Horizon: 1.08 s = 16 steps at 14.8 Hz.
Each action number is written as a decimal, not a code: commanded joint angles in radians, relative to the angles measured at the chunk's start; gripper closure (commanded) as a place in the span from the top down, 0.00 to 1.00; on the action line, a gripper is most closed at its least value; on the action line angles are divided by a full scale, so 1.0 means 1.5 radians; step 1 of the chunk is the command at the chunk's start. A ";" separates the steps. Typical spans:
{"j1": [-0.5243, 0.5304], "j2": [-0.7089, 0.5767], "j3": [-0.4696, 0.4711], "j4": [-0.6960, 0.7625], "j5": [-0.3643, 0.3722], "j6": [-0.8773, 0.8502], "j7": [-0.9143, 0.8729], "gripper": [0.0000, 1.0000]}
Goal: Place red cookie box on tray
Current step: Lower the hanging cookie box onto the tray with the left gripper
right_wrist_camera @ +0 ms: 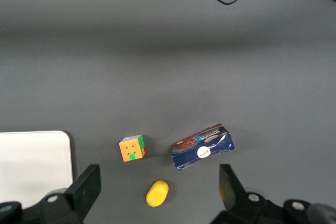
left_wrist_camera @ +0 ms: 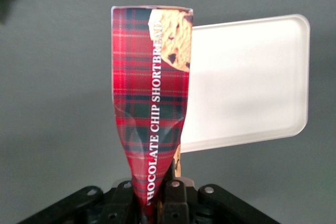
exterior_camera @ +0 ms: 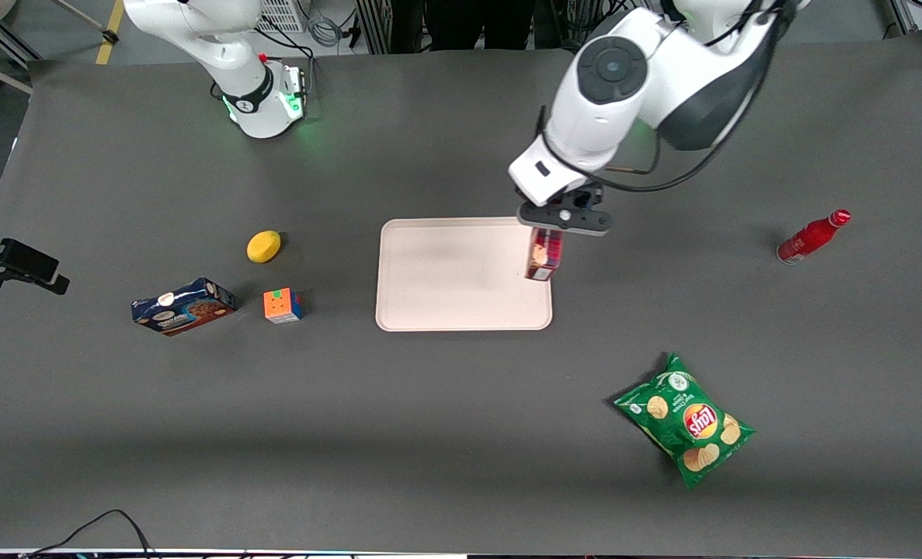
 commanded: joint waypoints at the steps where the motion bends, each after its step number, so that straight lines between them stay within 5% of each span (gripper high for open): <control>1: -0.001 0.017 -0.041 -0.083 0.001 0.145 -0.133 0.00; 4: -0.010 0.042 -0.043 -0.116 0.030 0.186 -0.160 0.00; 9: -0.025 0.130 -0.044 -0.118 0.200 0.212 -0.297 0.00; 16: -0.025 0.239 -0.033 -0.098 0.351 0.285 -0.359 0.00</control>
